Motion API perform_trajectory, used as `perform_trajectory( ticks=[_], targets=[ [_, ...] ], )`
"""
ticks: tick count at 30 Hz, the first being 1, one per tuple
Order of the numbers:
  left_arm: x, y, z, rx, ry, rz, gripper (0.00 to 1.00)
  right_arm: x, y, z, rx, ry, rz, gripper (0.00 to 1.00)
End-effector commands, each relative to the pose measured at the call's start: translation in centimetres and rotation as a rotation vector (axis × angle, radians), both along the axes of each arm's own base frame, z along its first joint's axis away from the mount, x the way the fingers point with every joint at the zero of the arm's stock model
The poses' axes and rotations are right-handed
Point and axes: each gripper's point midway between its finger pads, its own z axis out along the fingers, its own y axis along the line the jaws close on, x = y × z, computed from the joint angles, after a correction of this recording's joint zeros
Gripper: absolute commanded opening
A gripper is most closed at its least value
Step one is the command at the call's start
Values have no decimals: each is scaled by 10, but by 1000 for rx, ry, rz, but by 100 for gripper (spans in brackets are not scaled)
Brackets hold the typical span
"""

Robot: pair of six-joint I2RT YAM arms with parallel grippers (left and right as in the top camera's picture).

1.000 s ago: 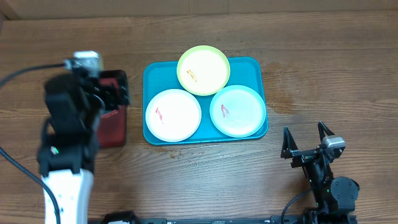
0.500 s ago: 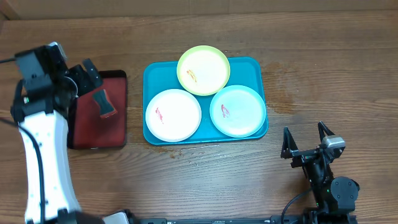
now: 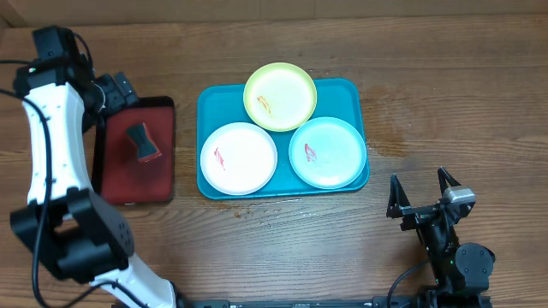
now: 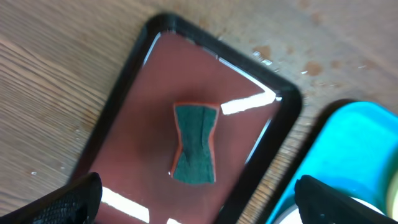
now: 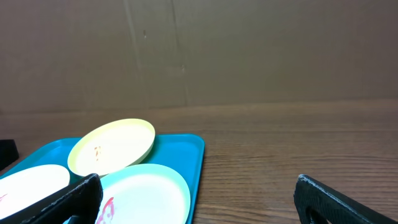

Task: Clean dirty plates on tray and stack at the side
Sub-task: 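Move the left gripper over the sponge on the black tray, then lower the left gripper and grasp the green-and-red sponge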

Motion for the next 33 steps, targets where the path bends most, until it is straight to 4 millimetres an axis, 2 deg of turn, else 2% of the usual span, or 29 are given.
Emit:
perform_trajectory(
  ticks=[1,10,13,25,27,30,31,33],
  targets=[
    [2,6,-22,-17,54,59,100,0,-2,-1,-6,-6,-10,100],
    [10,6,-83,-55,155,48,100,0,-2,-1,-6,-6,-10,100],
    [14,2,-100,-55,178,14,94,0,-2,-1,-6,-6,-10,100],
    [4,6,-165,-77,299,-7,91,0,-2,-1,-6,-6,-10,100],
    [4,5,-168,-78,305,-10,78,0,-2,-1,-6,-6,-10,100],
    [4,5,-168,-79,305,-11,34,0,-2,-1,-6,-6,-10,100],
    [4,5,-168,-79,305,-11,24,0,-2,-1,-6,-6,-10,100],
    [4,5,-168,-79,305,-10,11,0,-2,-1,-6,-6,-10,100]
  ],
)
